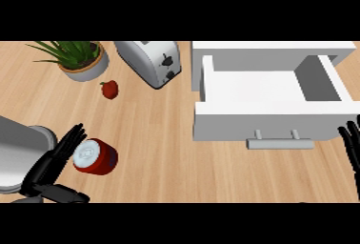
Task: Pick up the can, place it into the drawer and close the drawer
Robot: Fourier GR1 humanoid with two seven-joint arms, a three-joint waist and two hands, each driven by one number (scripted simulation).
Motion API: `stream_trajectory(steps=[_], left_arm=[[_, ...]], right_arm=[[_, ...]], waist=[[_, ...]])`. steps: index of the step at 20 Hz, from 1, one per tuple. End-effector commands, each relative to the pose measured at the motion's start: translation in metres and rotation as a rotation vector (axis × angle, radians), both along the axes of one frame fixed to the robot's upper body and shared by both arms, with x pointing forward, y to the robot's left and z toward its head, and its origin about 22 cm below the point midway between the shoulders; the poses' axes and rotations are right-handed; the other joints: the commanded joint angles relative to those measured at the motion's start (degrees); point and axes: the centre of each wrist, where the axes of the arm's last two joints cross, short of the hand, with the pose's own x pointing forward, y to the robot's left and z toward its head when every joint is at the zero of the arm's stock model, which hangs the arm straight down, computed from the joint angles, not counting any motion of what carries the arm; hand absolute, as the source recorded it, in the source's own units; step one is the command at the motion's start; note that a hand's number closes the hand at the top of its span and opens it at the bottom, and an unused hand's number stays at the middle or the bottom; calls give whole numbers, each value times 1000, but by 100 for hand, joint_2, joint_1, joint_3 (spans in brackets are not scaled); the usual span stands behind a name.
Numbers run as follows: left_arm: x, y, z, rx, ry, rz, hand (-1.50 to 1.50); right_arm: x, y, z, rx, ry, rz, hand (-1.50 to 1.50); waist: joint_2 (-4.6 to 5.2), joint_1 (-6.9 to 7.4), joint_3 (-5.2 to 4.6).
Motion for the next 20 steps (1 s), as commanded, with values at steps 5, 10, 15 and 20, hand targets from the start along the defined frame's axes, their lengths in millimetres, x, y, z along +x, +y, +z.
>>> stream_trajectory(steps=[5, 10, 15, 20], left_arm=[[-8, 0, -29, -4, 44, 18, -150], [32, -12, -13, -13, 28, 14, -150], [27, -14, -24, 2, 8, 15, -150], [17, -3, -20, -26, 26, 7, -150]], right_arm=[[8, 2, -1, 4, -4, -1, -150], [-20, -3, 8, 9, 0, -2, -150], [-9, 16, 3, 10, -6, 2, -150], [-7, 1, 3, 6, 9, 1, -150]], waist=[[4, 2, 1], [0, -38, 1], [2, -11, 1], [-2, 6, 3]])
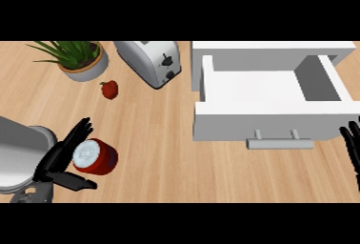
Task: Pick up the can, place it into the drawer and close the drawer
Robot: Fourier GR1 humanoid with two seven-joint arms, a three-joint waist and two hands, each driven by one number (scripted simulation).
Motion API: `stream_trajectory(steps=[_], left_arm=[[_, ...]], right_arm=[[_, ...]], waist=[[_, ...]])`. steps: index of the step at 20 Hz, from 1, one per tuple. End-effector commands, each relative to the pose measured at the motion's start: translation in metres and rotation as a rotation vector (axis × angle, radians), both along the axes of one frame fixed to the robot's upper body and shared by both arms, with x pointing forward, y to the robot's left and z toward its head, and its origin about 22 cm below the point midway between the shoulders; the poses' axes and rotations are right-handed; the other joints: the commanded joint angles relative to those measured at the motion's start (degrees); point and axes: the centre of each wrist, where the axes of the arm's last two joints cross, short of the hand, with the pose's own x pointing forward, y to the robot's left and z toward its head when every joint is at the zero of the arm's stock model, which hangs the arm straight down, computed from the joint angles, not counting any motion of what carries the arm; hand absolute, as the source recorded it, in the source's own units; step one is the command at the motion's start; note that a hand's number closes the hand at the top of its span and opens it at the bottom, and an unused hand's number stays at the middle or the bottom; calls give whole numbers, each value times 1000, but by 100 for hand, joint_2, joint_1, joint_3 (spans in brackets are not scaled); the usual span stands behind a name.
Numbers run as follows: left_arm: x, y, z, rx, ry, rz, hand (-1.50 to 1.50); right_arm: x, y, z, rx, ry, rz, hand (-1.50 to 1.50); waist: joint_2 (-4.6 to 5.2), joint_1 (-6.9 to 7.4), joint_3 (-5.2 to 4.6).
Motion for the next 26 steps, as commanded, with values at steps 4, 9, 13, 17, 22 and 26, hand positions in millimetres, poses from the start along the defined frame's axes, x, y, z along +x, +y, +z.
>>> stream_trajectory(steps=[4, 9, 13, 17, 22, 26], left_arm=[[-2, -18, -9, -15, -3, -21, -150], [23, -18, 7, -17, -2, -46, -150], [18, -48, -4, -25, -18, -70, -150], [17, -45, -4, -54, -13, -88, 150], [23, -51, 9, -103, -17, -136, 150], [24, -67, 15, -133, -2, -145, 150]], right_arm=[[-8, -12, 4, -8, -5, -13, -150], [-9, -2, 9, -4, 5, 11, -150], [-8, 2, -2, 14, -3, 0, -150], [-3, -1, 18, 15, -24, -3, -150], [-15, -3, -5, 36, -7, -11, -150], [-10, -21, 6, 11, -12, -2, -150]], waist=[[-4, 5, 2], [-1, -5, 1], [-4, 7, 2], [-3, 11, 1], [-11, 18, 4], [-8, 19, 3]])
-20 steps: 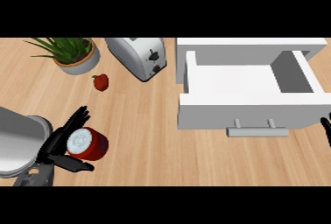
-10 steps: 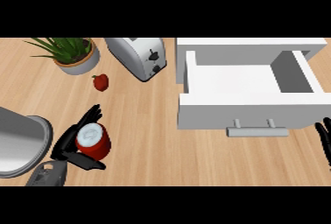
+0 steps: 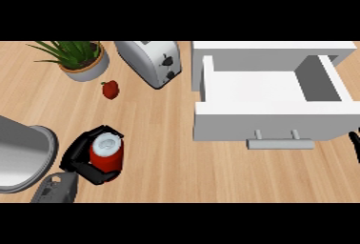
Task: Pick up the can, place it into the drawer and close the drawer
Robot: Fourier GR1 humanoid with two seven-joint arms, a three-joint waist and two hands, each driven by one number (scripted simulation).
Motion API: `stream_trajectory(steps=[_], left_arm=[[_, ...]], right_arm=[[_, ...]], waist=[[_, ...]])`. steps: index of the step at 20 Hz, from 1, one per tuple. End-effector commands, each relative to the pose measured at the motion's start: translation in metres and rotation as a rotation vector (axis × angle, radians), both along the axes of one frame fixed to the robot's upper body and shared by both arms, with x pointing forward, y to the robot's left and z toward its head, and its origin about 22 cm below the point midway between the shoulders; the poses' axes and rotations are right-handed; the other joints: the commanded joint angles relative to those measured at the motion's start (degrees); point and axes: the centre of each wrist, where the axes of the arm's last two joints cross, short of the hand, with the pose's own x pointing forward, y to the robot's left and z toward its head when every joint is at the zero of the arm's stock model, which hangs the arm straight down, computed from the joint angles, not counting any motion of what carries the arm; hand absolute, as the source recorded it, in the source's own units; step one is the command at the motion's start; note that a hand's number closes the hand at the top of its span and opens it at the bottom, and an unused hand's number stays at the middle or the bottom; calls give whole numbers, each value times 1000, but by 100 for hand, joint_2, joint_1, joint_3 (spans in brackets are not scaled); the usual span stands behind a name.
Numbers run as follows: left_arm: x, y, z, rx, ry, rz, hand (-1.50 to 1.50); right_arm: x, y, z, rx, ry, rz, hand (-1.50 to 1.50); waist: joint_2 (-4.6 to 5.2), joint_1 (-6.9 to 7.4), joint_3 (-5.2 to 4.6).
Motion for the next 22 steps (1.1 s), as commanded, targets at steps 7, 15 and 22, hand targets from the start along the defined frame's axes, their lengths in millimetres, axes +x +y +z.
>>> stream_trajectory(steps=[7, 15, 22], left_arm=[[5, -12, 13, -63, -27, 346, 150], [18, -28, 47, -69, -123, 493, 150], [38, -87, 104, -41, -177, 422, 150]], right_arm=[[-6, 5, 9, 5, -14, 1, -150], [-12, 1, 9, 1, -14, -3, -150], [-16, -3, 7, 5, -1, -29, -150]], waist=[[3, 9, -2], [-2, 4, -1], [-3, -12, -1]])
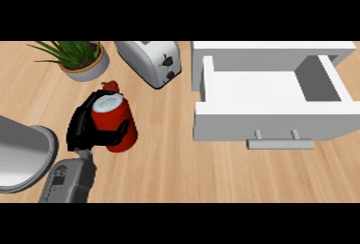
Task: Pick up the can, place it into the drawer and close the drawer
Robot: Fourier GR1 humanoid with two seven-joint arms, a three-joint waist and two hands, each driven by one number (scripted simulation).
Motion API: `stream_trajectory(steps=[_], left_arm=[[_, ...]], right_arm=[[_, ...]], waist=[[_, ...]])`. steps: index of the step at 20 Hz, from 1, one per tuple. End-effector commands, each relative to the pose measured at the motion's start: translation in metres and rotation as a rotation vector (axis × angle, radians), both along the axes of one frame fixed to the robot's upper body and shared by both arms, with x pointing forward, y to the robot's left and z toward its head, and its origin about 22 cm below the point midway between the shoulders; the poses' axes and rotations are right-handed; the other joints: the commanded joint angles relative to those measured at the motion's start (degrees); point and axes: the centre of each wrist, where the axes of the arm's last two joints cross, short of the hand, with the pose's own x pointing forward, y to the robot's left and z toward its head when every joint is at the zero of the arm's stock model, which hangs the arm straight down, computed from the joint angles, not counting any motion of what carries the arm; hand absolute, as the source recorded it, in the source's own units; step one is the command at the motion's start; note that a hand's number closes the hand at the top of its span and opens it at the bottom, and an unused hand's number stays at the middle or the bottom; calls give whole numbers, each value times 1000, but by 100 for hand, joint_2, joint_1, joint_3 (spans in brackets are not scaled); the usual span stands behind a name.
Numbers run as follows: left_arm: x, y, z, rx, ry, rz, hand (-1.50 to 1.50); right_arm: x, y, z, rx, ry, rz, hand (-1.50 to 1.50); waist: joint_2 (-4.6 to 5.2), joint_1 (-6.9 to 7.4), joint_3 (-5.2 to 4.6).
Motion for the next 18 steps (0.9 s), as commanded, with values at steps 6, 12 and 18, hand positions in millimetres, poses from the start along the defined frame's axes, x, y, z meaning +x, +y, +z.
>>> stream_trajectory(steps=[6, 12, 18], left_arm=[[27, -70, 77, 59, -59, -69, 150], [28, -118, 96, 62, -65, -133, 150], [55, -155, 173, 115, -112, -146, 150]], right_arm=[[0, 8, 12, 3, -26, -14, -150], [-9, -3, 8, -5, -5, 15, -150], [6, 11, 14, -7, -16, -2, -150]], waist=[[6, -38, -2], [8, -71, -2], [14, -54, -1]])
